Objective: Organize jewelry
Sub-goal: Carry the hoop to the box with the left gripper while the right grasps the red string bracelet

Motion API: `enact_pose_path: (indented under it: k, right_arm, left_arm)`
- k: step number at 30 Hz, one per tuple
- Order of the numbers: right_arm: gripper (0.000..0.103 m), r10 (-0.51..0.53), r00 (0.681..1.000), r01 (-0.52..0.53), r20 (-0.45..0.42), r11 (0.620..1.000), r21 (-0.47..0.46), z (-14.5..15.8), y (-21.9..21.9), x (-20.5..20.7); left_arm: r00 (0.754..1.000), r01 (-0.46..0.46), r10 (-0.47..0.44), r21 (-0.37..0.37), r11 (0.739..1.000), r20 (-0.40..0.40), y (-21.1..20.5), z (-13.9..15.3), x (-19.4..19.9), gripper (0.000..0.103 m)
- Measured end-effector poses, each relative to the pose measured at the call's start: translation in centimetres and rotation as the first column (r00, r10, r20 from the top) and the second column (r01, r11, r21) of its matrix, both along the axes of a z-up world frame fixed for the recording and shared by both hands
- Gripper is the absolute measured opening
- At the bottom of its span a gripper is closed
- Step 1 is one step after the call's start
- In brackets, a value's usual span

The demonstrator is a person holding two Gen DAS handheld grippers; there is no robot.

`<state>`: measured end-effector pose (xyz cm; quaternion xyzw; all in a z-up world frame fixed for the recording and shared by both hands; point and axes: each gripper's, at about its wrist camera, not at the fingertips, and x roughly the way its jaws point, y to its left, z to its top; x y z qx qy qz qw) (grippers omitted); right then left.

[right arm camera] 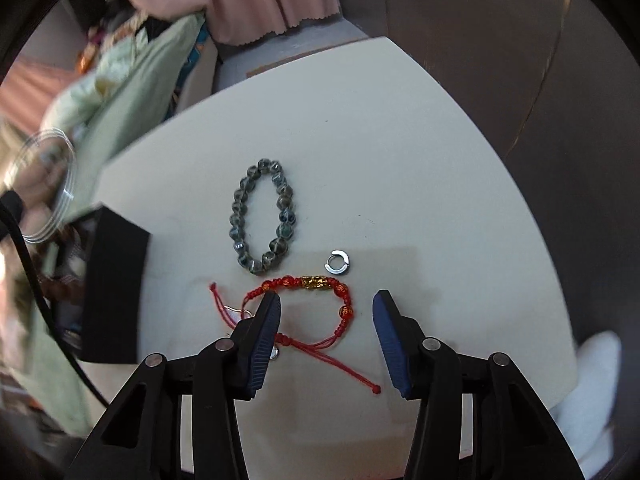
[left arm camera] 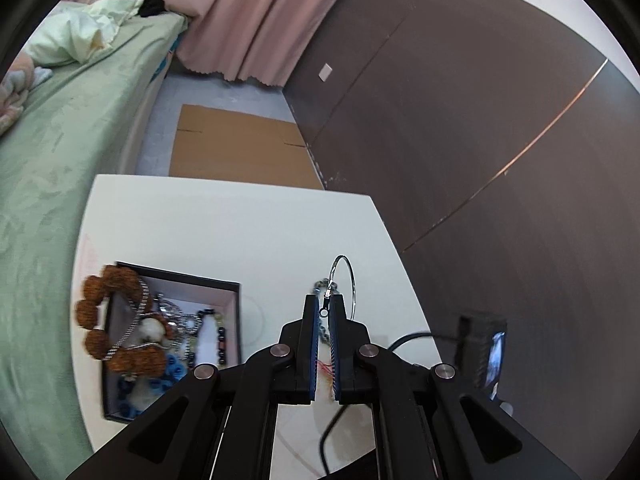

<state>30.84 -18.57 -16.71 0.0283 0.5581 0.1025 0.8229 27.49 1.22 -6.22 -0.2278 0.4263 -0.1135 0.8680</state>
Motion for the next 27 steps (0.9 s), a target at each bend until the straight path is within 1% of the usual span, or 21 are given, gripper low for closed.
enact_pose_path:
  k: [2, 3, 4, 5, 6, 8, 11, 13, 15, 16, 17, 19, 20, 21, 22, 23, 25, 27]
  right_arm:
    - [0.047, 0.019, 0.999, -0.017, 0.028, 0.997, -0.078, 0.0, 1.0, -0.4]
    - [0.04, 0.023, 0.999, -0.019, 0.038, 0.994, -0.105, 0.1, 1.2, -0.5]
    - [0.029, 0.025, 0.998, -0.017, 0.052, 0.989, -0.144, 0.2, 1.4, -0.6]
    - [0.022, 0.031, 0.997, -0.021, 0.063, 0.988, -0.152, 0.3, 1.5, -0.7]
    - [0.01, 0.035, 0.997, -0.025, 0.063, 0.988, -0.151, 0.4, 1.5, -0.8]
    - [0.009, 0.039, 0.998, -0.03, 0.057, 0.989, -0.148, 0.6, 1.5, -0.7]
    - [0.009, 0.04, 0.997, -0.035, 0.059, 0.996, -0.08, 1.3, 1.0, -1.0]
    - [0.009, 0.043, 0.996, -0.039, 0.083, 0.998, -0.043, 2.0, 1.6, -1.6]
    - [0.009, 0.044, 0.992, -0.045, 0.115, 0.999, 0.009, 3.3, 1.5, -2.0]
    - [0.009, 0.042, 0.991, -0.046, 0.127, 0.998, 0.033, 3.8, 1.4, -2.1]
    - [0.009, 0.04, 0.989, -0.049, 0.143, 0.997, 0.062, 4.5, 1.4, -2.3]
    - [0.009, 0.034, 0.985, -0.053, 0.169, 0.993, 0.105, 5.9, 1.5, -2.7]
    - [0.009, 0.035, 0.982, -0.059, 0.188, 0.991, 0.123, 6.7, 1.6, -3.1]
    - [0.009, 0.038, 0.978, -0.066, 0.205, 0.989, 0.133, 7.4, 1.9, -3.4]
    - [0.009, 0.042, 0.973, -0.076, 0.227, 0.986, 0.145, 8.3, 2.3, -3.7]
    - [0.009, 0.046, 0.968, -0.087, 0.246, 0.984, 0.158, 8.9, 2.6, -3.7]
    - [0.009, 0.057, 0.957, -0.115, 0.285, 0.975, 0.19, 10.5, 3.4, -4.3]
    - [0.009, 0.064, 0.949, -0.136, 0.308, 0.966, 0.22, 11.4, 4.2, -4.7]
  left_arm:
    - [1.0, -0.009, 0.009, 0.006, 1.0, 0.002, 0.7, 0.1, -0.4, 0.005]
    - [1.0, -0.012, 0.012, 0.006, 1.0, -0.001, 1.0, 0.1, -0.6, 0.005]
    - [1.0, -0.013, 0.013, 0.003, 1.0, -0.004, 1.4, 0.1, -0.8, 0.005]
    - [1.0, -0.016, 0.016, 0.004, 1.0, -0.008, 1.7, 0.0, -0.9, 0.005]
    - [1.0, -0.021, 0.021, 0.007, 1.0, -0.012, 2.2, -0.1, -1.2, 0.005]
    - [0.999, -0.034, 0.034, 0.012, 0.999, -0.02, 3.0, -0.3, -1.5, 0.005]
    - [0.998, -0.041, 0.041, 0.021, 0.999, -0.04, 3.9, -0.8, -1.9, 0.005]
    - [0.997, -0.049, 0.051, 0.038, 0.998, -0.059, 4.6, -1.1, -2.0, 0.005]
    - [0.996, -0.05, 0.053, 0.049, 0.998, -0.074, 5.0, -1.3, -2.1, 0.006]
    - [0.995, -0.051, 0.055, 0.045, 0.998, -0.083, 5.3, -1.4, -2.1, 0.006]
    - [0.995, -0.051, 0.054, 0.04, 0.998, -0.086, 5.4, -1.5, -2.1, 0.009]
    - [0.994, -0.055, 0.058, 0.033, 0.998, -0.089, 5.8, -1.5, -2.3, 0.034]
    - [0.994, -0.069, 0.071, 0.028, 0.997, -0.08, 6.1, -1.4, -2.5, 0.063]
    - [0.994, -0.089, 0.09, 0.02, 0.996, -0.063, 6.5, -1.2, -2.8, 0.08]
    - [0.993, -0.111, 0.111, 0.011, 0.994, -0.04, 7.0, -0.8, -3.2, 0.083]
    - [0.992, -0.121, 0.121, 0.007, 0.993, -0.028, 7.2, -0.5, -3.4, 0.083]
    - [0.991, -0.132, 0.132, 0.001, 0.991, -0.017, 7.7, -0.1, -3.5, 0.083]
    - [0.988, -0.155, 0.155, -0.011, 0.988, -0.018, 8.3, 0.0, -3.6, 0.083]
